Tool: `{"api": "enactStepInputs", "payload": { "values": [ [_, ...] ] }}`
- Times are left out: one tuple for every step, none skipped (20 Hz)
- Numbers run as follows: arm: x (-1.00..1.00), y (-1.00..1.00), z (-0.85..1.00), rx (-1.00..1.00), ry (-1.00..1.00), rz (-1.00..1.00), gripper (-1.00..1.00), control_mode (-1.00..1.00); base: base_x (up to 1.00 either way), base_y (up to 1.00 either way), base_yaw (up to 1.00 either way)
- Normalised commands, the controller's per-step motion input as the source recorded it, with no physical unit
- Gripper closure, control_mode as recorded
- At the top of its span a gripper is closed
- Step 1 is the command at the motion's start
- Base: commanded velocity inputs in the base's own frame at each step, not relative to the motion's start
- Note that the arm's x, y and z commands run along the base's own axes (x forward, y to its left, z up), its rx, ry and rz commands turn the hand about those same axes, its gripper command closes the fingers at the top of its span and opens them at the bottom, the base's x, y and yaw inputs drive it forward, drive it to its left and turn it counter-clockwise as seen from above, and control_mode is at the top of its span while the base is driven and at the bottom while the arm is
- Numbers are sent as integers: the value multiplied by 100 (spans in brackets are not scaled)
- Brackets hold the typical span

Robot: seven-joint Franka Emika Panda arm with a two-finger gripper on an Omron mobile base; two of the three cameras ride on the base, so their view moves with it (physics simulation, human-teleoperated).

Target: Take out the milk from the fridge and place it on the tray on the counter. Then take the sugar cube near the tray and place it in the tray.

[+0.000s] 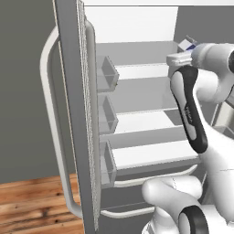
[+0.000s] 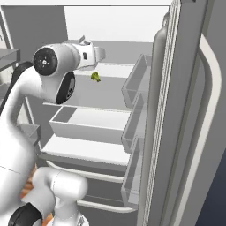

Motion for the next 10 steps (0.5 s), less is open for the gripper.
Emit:
{"api": "enactStepInputs", "payload": {
  "values": [
    [-43, 22, 0, 0, 30, 0, 100, -100, 0, 0, 0],
    [-47, 21, 0, 0, 26, 0, 100, -100, 0, 0, 0],
    [-49, 24, -9, 0, 23, 0, 100, -100, 0, 0, 0],
    [-56, 19, -20, 0, 19, 0, 100, -100, 0, 0, 0],
    [-57, 11, -34, 0, 15, 0, 100, -100, 0, 0, 0],
    [-61, 14, -40, 0, 9, 0, 100, -100, 0, 0, 0],
    [-61, 14, -40, 0, 6, 0, 100, -100, 0, 0, 0],
    [-61, 12, -31, 0, 2, 0, 100, -100, 0, 0, 0],
    [-68, 14, -22, 0, 0, 0, 100, -100, 0, 0, 0],
    [-59, 9, -16, 0, 0, 0, 100, -100, 0, 0, 0]
  ]
}}
